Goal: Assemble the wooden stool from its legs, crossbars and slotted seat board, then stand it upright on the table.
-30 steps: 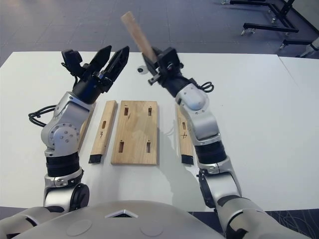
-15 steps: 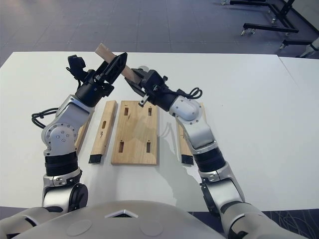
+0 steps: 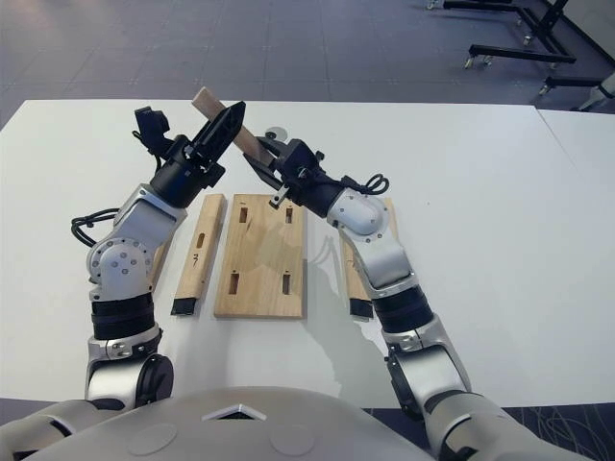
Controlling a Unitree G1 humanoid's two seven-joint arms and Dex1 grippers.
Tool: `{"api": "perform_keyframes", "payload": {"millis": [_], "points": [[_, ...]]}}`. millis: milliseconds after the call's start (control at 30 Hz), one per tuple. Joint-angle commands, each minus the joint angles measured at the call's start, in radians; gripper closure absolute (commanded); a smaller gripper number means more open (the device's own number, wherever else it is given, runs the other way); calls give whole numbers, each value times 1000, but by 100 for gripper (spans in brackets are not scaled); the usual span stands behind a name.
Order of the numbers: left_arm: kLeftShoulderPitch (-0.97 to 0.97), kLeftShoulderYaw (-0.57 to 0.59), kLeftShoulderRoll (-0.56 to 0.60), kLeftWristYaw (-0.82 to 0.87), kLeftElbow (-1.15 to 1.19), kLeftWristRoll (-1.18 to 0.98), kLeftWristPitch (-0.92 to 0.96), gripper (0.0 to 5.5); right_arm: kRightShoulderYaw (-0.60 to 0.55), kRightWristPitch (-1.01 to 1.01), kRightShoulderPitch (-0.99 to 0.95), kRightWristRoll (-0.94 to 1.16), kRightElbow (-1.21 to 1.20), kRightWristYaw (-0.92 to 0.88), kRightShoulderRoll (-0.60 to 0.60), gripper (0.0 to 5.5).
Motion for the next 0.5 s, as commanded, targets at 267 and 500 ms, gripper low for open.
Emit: {"api": "perform_keyframes", "payload": {"millis": [267,500], "points": [[-3,-43,27,-14,48,55,0,486,-35,-4,-37,1,40,17,-6,422],[6,-72,49,-25,52,133,-47,511,-49,15,-15,17,21,24,0,422]]}}
